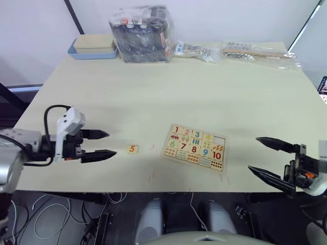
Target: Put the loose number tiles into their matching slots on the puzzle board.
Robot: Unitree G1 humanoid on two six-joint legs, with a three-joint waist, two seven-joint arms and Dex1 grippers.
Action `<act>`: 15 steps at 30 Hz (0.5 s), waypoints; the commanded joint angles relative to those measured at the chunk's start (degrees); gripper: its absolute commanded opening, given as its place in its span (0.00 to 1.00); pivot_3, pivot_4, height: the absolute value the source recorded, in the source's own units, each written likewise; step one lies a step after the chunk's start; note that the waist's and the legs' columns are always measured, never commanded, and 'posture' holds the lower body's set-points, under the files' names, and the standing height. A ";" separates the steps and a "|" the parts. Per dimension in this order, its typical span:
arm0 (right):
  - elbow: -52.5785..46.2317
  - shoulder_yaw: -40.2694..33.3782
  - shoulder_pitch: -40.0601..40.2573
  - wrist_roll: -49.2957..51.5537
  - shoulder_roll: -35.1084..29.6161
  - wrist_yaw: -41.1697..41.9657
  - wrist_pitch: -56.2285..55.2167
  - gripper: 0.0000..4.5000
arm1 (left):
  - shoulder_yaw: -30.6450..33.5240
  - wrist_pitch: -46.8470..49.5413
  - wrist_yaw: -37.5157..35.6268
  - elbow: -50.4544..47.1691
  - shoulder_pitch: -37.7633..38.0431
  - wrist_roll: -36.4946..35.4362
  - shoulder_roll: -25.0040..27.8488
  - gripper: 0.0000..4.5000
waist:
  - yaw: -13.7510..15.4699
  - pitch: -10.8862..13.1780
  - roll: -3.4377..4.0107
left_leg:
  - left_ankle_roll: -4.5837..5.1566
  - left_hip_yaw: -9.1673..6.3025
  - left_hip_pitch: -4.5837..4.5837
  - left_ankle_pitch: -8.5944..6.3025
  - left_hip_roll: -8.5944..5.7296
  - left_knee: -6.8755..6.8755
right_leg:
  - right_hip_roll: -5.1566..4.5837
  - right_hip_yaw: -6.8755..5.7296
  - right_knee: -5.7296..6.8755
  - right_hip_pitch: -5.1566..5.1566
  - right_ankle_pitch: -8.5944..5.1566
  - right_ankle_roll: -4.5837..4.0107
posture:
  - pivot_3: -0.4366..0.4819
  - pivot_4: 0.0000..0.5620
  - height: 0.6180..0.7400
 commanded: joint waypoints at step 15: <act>-4.95 -2.64 2.24 -0.15 -1.61 0.08 -1.32 1.00 | -32.32 -31.10 -6.51 27.63 -27.98 4.64 -3.30 0.99 | 0.86 -0.03 -0.21 | 0.19 0.46 -0.32 -0.11 0.07 0.10 | -0.08 -0.55 -0.64 0.03 0.67 0.50 | 0.48 0.27 1.00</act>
